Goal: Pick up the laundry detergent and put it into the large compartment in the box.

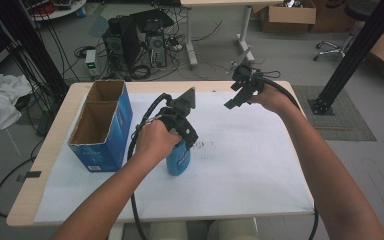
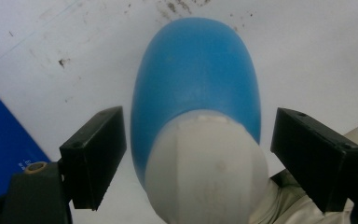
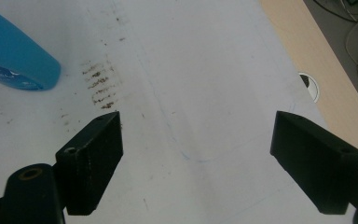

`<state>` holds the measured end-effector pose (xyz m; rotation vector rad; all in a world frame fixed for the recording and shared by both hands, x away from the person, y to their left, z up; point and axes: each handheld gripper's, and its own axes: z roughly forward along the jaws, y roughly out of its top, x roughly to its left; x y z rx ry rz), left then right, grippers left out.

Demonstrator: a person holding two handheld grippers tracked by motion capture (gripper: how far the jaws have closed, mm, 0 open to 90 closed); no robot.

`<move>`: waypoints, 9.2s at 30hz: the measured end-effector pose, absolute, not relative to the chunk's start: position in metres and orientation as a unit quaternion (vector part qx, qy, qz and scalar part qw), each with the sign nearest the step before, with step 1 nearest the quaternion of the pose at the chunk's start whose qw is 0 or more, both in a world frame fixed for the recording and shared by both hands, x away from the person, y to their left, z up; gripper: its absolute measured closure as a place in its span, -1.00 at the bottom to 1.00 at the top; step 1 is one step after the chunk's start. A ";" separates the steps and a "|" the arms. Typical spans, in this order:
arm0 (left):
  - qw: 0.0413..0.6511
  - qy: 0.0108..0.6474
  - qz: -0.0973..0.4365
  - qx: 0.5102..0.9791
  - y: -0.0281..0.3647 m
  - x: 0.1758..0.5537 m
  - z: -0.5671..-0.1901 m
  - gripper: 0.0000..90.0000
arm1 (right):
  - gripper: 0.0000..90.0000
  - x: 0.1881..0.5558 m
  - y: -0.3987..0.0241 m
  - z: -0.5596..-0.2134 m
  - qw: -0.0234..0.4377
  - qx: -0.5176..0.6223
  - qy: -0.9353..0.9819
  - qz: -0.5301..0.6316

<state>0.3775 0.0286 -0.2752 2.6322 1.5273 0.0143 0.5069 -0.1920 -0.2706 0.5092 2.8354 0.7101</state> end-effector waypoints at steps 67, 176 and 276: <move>0.055 0.498 0.006 0.865 0.030 0.381 -0.292 -0.20 | -0.62 0.507 -0.192 -0.273 0.085 0.168 0.953 0.237; 0.101 0.702 0.117 0.695 0.233 0.399 -0.136 -0.16 | -0.61 0.503 -0.191 -0.271 0.081 0.161 0.958 0.222; 0.104 0.697 0.087 0.705 0.254 0.401 -0.264 -0.29 | -0.60 0.504 -0.186 -0.278 0.074 0.162 0.961 0.210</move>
